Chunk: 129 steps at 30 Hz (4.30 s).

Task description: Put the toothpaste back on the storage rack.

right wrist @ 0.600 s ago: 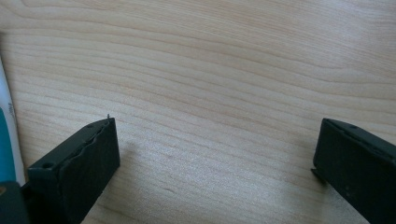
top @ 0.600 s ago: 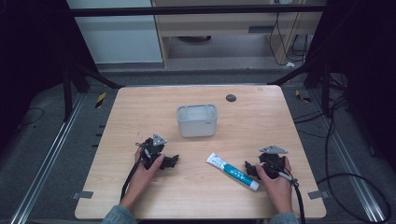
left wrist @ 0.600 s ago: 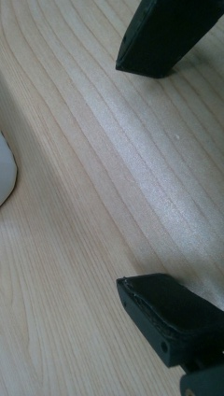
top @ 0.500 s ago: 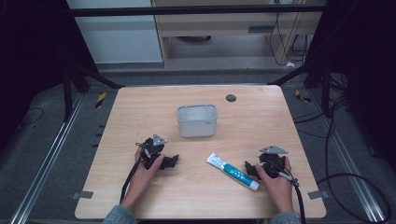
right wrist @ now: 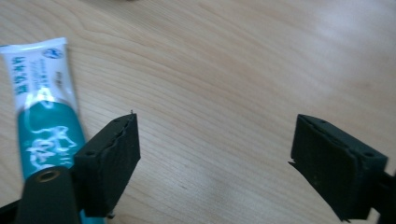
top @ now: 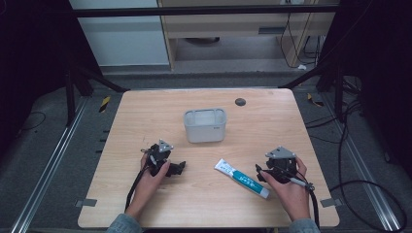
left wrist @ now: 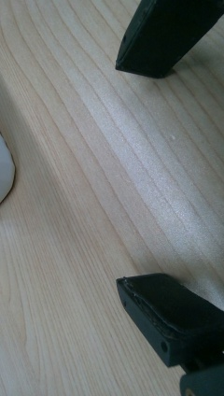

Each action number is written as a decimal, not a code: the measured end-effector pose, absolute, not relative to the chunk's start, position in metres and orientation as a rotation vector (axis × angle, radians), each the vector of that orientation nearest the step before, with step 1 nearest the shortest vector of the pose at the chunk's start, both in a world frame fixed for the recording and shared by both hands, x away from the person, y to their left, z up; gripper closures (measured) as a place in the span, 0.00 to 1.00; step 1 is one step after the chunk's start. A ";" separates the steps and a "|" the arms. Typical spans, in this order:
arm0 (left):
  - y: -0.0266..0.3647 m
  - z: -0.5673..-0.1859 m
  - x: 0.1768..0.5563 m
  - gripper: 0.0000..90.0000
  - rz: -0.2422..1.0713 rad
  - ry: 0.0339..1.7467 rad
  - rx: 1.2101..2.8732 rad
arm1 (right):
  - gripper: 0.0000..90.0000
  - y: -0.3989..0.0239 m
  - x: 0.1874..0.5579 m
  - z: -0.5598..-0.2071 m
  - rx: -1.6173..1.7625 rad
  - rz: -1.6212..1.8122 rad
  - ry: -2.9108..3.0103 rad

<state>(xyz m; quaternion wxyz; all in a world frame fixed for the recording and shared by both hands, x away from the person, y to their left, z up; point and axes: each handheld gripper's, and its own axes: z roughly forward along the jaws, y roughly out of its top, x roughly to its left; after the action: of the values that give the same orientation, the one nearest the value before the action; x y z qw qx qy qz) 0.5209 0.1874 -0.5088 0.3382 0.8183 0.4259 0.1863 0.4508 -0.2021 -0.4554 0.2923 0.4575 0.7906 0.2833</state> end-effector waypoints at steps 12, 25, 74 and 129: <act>0.188 -0.509 0.518 0.00 0.492 1.125 2.124 | 0.38 -0.134 0.451 -0.415 1.075 0.675 2.356; 0.189 -0.509 0.518 0.00 0.490 1.119 2.127 | 0.39 -0.102 0.463 -0.432 1.012 0.581 2.558; 0.188 -0.509 0.518 0.00 0.489 1.118 2.128 | 0.63 -0.100 0.507 -0.466 1.114 0.403 2.783; 0.188 -0.509 0.518 0.00 0.489 1.119 2.128 | 0.89 -0.133 0.494 -0.430 1.223 0.551 2.602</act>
<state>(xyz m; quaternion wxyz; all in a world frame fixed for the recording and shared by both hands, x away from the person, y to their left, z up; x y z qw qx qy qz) 0.5185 0.1883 -0.5089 0.3373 0.8165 0.4293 0.1877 0.4938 -0.1330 -0.4295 0.1067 0.4154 0.8838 0.1870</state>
